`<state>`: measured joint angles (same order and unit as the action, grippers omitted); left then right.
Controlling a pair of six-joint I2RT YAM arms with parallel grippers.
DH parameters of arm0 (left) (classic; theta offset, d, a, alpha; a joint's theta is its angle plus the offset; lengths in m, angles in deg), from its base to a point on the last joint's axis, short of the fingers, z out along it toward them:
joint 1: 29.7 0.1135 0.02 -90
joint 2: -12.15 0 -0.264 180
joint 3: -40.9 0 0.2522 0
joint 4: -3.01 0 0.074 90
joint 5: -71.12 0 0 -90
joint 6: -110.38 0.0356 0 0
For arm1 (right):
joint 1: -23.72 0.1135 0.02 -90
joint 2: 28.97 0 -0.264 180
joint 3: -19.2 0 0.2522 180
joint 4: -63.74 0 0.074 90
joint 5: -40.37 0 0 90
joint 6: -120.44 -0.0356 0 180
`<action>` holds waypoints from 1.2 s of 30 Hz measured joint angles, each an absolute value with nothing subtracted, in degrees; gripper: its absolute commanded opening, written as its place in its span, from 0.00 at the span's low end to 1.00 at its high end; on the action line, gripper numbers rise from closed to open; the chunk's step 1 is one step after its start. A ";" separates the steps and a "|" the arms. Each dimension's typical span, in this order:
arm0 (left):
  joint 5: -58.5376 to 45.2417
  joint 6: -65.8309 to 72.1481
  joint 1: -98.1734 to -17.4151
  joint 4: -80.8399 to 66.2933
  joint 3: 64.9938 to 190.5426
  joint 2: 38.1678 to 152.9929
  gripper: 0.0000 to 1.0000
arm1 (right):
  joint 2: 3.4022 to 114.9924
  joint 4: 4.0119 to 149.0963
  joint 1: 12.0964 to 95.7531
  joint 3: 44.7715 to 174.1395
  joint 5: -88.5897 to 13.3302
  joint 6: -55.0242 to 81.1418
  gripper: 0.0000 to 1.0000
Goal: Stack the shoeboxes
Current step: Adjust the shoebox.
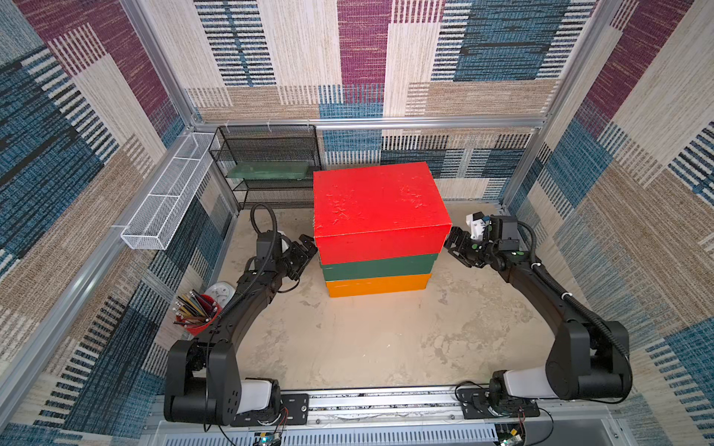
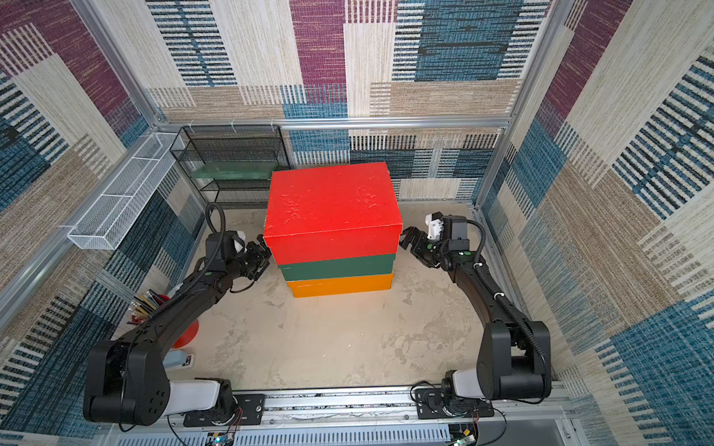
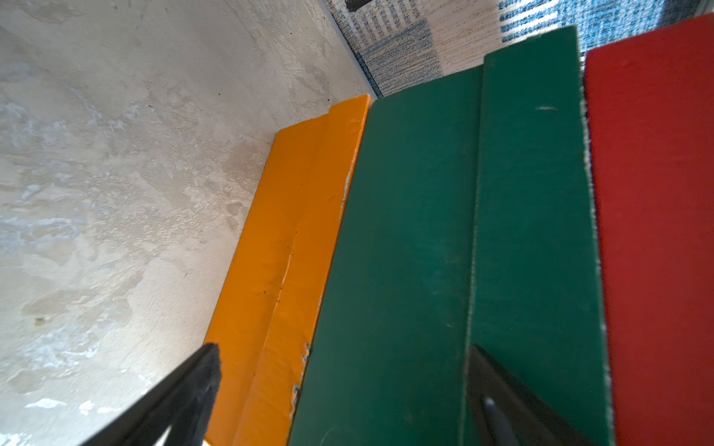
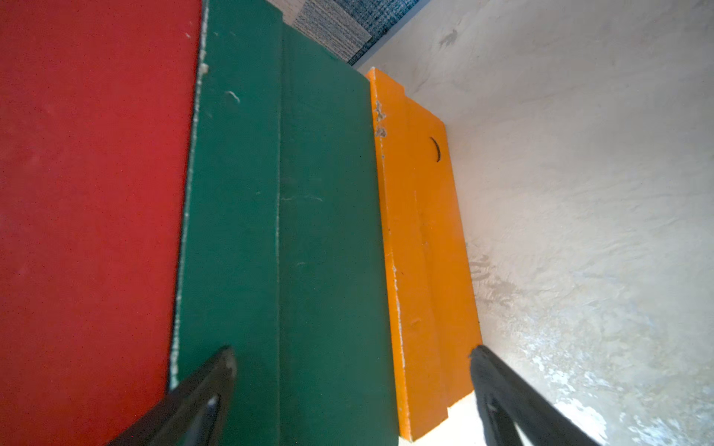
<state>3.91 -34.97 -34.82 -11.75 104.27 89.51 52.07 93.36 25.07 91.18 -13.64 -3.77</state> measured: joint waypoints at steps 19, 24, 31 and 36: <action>4.19 -34.97 -34.65 -10.70 104.05 90.45 1.00 | 53.51 93.80 25.53 92.45 -14.73 -3.75 0.97; 5.50 -34.97 -34.01 -10.66 104.05 90.78 1.00 | 53.51 94.15 25.02 92.43 -14.21 -3.05 1.00; 8.21 -34.49 -33.99 -11.23 104.09 91.09 1.00 | 54.06 94.08 23.10 92.43 -12.35 -2.29 0.95; 8.52 -34.27 -33.95 -11.55 104.42 91.33 1.00 | 54.25 94.04 22.97 92.43 -11.94 -2.29 0.95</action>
<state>8.52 -34.27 -33.95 -11.55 104.42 91.33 54.25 94.04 22.97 92.43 -11.94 -2.29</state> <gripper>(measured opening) 0.996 0.951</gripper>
